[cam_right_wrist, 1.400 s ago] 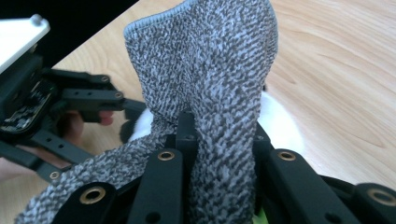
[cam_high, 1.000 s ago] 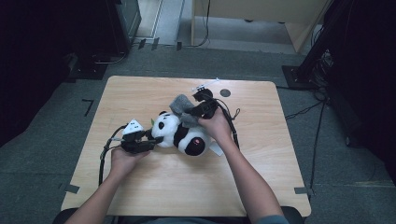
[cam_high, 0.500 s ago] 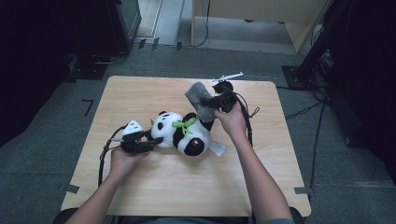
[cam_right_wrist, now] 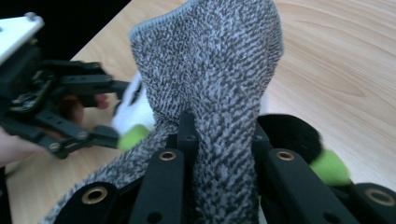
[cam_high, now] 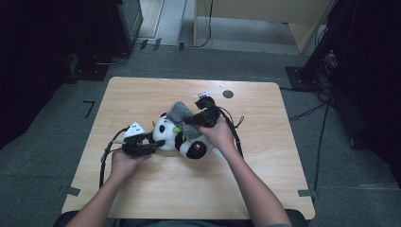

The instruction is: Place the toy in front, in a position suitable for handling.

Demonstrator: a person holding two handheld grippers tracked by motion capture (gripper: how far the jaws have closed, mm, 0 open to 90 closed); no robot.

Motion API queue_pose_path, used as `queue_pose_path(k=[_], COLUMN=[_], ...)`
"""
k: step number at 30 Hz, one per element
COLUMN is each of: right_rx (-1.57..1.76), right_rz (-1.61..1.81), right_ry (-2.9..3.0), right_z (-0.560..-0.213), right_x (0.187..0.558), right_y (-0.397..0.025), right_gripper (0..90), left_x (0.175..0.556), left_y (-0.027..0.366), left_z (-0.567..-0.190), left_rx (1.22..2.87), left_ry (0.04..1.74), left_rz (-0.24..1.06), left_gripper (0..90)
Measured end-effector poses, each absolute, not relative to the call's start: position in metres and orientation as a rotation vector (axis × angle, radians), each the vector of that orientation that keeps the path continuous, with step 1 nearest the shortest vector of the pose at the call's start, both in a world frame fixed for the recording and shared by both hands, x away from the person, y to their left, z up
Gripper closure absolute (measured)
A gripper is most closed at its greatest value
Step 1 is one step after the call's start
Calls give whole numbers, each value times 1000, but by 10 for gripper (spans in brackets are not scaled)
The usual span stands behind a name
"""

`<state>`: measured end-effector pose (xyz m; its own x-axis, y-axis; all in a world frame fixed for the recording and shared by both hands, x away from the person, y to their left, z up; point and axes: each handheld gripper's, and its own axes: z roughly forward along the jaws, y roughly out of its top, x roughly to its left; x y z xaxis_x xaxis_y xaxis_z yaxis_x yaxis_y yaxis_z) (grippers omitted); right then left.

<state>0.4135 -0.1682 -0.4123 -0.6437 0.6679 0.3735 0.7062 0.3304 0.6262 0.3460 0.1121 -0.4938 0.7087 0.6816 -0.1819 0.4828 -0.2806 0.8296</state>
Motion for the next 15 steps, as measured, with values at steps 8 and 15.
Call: queue_pose_path(k=[8,15], right_rx=[-1415,-1515], right_rz=[-1255,-1238], right_ry=[-2594,-2594], right_z=[-411,-410], right_x=[410,409], right_y=[-193,-224], right_gripper=[760,763], left_x=[347,348], left_y=[112,112], left_z=[-492,-492], left_rx=[1938,1931], left_ry=[912,923], left_rz=[245,229], left_gripper=[462,464])
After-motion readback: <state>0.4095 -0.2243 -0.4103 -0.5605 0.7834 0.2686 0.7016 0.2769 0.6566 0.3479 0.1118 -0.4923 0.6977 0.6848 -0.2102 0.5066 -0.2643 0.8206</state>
